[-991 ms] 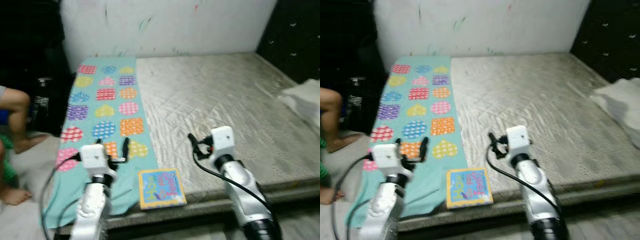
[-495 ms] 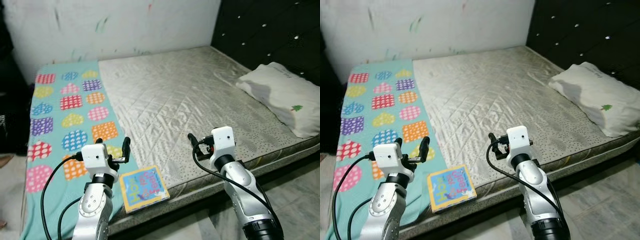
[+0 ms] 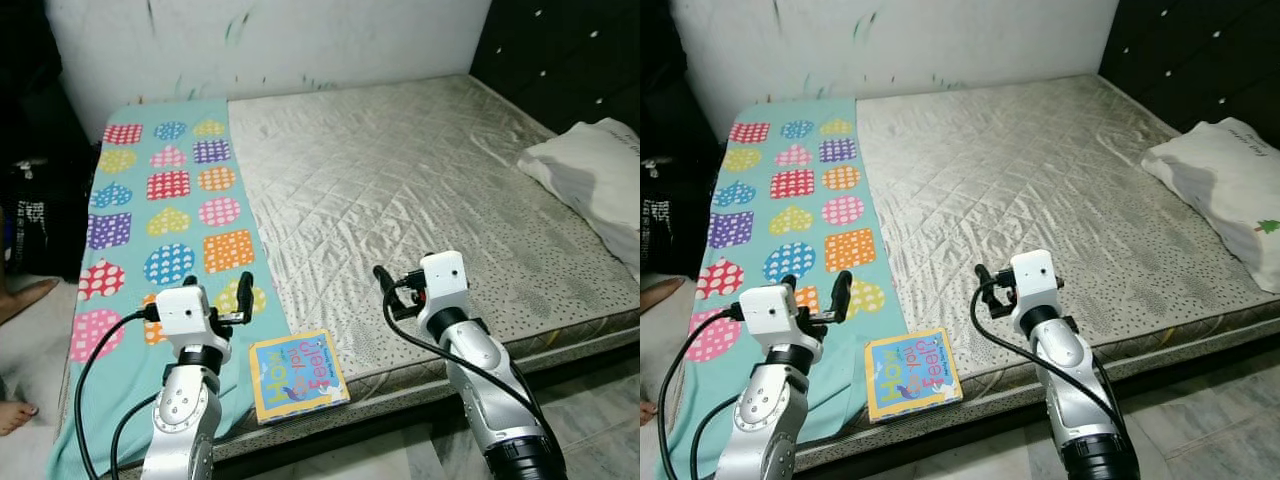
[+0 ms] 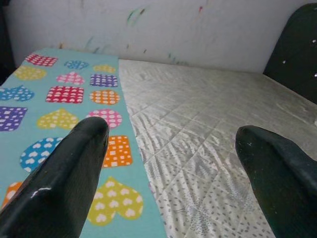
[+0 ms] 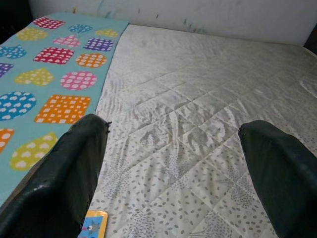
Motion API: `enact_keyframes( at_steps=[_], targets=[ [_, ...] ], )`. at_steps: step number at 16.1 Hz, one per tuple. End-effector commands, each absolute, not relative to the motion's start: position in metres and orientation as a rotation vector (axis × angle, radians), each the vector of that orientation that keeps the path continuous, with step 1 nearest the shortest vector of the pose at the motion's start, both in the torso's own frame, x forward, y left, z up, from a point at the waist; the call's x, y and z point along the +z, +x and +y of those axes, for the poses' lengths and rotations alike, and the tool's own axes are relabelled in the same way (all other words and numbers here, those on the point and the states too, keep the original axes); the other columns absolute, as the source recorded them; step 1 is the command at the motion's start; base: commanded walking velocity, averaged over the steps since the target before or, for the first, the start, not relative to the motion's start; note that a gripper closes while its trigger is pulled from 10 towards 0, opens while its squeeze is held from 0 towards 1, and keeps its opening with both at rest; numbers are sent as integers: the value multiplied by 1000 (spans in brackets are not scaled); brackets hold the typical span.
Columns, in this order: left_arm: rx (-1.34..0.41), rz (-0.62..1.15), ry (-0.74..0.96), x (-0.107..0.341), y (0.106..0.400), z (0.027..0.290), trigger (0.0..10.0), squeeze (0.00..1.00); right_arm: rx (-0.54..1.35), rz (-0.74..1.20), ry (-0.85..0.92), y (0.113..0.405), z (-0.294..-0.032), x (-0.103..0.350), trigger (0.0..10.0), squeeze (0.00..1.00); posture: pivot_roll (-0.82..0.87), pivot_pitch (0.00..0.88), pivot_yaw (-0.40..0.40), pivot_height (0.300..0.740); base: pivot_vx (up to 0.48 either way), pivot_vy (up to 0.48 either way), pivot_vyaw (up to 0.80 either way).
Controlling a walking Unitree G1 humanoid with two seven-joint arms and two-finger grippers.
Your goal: Clean up the room
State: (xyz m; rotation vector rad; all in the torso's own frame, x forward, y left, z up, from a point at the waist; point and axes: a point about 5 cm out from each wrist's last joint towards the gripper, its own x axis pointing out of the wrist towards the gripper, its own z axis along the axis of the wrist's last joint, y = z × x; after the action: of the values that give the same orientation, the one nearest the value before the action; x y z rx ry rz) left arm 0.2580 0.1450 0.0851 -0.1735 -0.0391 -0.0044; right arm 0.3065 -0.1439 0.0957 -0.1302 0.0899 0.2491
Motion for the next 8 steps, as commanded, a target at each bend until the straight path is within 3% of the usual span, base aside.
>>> enact_keyframes(
  at_steps=[1,4,8],
  targets=[
    [9,-24,-165,80,256,148,10000,0,255,102,-140,306,-143,94,10000,0,41,4,5,740,0,0,0],
    [29,-12,-167,78,253,152,10000,0,255,109,-139,304,-144,93,10000,0,42,20,1,740,0,0,0],
    [41,-8,-166,82,241,151,10000,0,255,140,-135,292,-151,90,10000,0,53,104,-11,740,0,0,0]
  ],
)
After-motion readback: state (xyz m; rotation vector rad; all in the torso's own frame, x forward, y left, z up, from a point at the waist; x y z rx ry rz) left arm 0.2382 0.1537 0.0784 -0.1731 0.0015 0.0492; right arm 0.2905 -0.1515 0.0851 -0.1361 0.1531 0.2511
